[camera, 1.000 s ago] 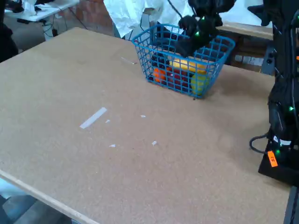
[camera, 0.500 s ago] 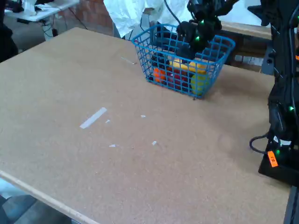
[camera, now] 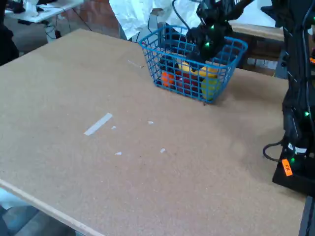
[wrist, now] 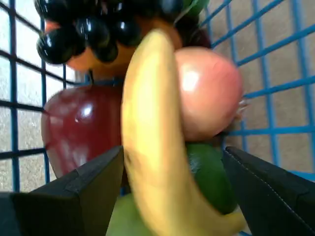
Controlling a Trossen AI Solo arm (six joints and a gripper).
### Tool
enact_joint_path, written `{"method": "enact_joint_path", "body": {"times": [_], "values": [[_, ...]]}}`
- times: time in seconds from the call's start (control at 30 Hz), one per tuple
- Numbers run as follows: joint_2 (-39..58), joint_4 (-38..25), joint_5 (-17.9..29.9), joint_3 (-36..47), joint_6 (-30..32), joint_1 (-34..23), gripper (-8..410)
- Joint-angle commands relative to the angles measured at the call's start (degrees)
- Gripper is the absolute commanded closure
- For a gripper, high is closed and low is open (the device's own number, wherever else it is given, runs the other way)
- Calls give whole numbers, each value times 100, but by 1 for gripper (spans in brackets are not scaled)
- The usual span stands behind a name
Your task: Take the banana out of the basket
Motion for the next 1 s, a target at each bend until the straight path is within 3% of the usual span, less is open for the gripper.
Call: {"method": "enact_joint_path", "body": {"times": [0.0, 0.2, 0.3, 0.4, 0.67, 0.97], "values": [[190, 4, -20, 2, -66, 2, 125], [258, 101, -20, 2, -98, 2, 128], [223, 212, -20, 2, -98, 4, 153], [184, 254, -20, 2, -96, 4, 207], [79, 468, -13, 2, -39, 4, 409], [-358, 562, -11, 4, 74, 4, 402]]}}
